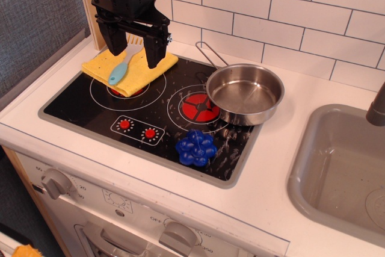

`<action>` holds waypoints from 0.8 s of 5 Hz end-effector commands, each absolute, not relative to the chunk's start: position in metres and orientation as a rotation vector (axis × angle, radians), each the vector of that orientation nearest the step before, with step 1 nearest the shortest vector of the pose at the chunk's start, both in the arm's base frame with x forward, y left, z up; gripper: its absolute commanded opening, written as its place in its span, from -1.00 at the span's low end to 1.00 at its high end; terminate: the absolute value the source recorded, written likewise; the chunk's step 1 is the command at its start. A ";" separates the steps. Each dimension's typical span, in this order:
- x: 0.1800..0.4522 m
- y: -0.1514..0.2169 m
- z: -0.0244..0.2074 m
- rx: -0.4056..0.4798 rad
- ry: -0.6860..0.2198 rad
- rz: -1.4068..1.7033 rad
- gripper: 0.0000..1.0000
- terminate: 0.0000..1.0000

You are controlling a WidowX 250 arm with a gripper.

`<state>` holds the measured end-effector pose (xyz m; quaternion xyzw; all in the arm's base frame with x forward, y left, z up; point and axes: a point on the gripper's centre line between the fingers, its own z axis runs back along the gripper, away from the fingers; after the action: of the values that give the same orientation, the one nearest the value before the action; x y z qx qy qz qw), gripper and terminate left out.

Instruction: Move the grapes between the pot and the cloth.

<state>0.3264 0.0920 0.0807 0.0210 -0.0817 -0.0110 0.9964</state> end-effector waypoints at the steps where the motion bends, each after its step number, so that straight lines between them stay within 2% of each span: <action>1: 0.326 0.092 0.081 0.042 -0.164 -0.022 1.00 -1.00; 3: 0.352 0.036 0.079 0.011 -0.167 -0.158 1.00 -1.00; 4: 0.334 0.017 0.086 0.023 -0.173 -0.206 1.00 -1.00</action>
<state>0.3281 0.0152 0.0652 0.0035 -0.0522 -0.0996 0.9937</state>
